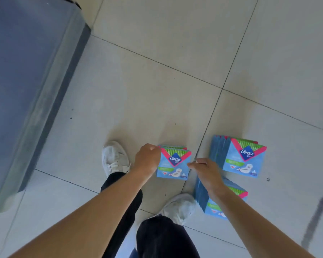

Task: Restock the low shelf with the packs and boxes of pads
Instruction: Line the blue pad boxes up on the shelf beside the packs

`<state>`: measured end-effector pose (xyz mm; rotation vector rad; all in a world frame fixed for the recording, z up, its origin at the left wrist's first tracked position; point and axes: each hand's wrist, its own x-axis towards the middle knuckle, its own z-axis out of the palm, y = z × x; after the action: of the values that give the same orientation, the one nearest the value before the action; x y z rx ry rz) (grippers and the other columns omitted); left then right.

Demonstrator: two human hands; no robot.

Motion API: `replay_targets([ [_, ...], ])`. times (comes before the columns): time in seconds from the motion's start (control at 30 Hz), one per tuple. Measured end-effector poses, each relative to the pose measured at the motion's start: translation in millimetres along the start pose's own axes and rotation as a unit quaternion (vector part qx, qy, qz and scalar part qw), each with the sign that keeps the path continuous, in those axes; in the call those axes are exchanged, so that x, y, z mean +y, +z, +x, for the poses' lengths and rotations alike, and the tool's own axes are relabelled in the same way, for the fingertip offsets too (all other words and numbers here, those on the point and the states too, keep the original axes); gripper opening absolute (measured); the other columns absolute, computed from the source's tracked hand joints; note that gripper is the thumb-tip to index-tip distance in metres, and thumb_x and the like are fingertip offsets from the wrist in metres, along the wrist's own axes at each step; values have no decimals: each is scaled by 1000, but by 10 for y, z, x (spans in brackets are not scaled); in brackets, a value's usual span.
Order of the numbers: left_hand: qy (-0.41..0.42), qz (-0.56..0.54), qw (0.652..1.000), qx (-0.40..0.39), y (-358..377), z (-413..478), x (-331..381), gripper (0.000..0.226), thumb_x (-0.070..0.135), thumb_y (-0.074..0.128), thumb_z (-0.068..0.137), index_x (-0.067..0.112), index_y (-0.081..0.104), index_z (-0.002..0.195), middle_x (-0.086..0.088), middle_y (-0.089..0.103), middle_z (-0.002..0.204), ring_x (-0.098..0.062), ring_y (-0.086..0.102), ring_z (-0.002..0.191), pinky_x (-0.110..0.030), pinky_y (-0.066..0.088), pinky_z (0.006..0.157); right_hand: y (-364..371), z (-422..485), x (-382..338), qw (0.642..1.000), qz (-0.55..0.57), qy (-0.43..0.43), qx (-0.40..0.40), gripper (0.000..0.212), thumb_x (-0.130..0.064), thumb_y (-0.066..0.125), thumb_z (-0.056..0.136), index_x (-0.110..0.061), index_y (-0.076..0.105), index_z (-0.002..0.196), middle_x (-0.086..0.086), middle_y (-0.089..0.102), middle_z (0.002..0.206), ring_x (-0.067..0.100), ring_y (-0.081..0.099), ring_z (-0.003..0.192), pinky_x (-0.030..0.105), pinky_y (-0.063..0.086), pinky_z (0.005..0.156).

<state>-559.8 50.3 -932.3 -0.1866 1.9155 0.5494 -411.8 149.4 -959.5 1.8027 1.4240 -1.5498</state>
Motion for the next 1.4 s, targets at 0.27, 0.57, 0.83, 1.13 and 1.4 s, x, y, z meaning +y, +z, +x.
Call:
replay_targets([
  [0.27, -61, 22, 998, 24, 556, 755, -368, 42, 11, 52, 89, 3, 44, 129, -17, 50, 132, -32, 49, 121, -34, 40, 95, 334, 827, 474, 999, 41, 18, -16, 80, -33, 80, 54, -6, 49, 124, 4, 56, 117, 22, 59, 101, 30, 44, 78],
  [0.57, -79, -29, 996, -27, 776, 896, -542, 73, 25, 60, 51, 5, 47, 120, -13, 53, 124, -32, 60, 104, -42, 51, 92, 399, 912, 538, 990, 122, -41, -63, 13, -10, 74, 80, -11, 66, 90, 8, 72, 87, 19, 68, 72, 28, 54, 65],
  [0.83, 41, -81, 996, 24, -13, 61, 226, 49, 8, 64, 77, 10, 45, 122, -13, 54, 123, -28, 59, 107, -43, 50, 93, 68, 79, -582, 985, 103, -119, -69, 53, 3, 87, 52, -5, 63, 98, 1, 69, 81, 9, 68, 66, 15, 50, 52],
  [1.13, 210, -190, 945, 163, -2058, -1482, 1669, 34, 9, 65, 78, 27, 45, 98, -4, 56, 117, -17, 57, 105, -20, 47, 73, -31, -1498, -3149, 939, 87, -297, -148, 66, 4, 86, 44, -8, 60, 104, 3, 70, 89, 16, 69, 77, 21, 53, 56],
  [1.4, 252, -256, 893, 272, -3387, -2297, 1764, 51, 4, 67, 78, 21, 45, 120, 3, 57, 120, -10, 57, 102, -6, 39, 62, 519, -2613, -4563, 883, -42, -420, -206, 88, -2, 89, 35, -10, 55, 115, 5, 70, 102, 11, 71, 85, 28, 60, 67],
])
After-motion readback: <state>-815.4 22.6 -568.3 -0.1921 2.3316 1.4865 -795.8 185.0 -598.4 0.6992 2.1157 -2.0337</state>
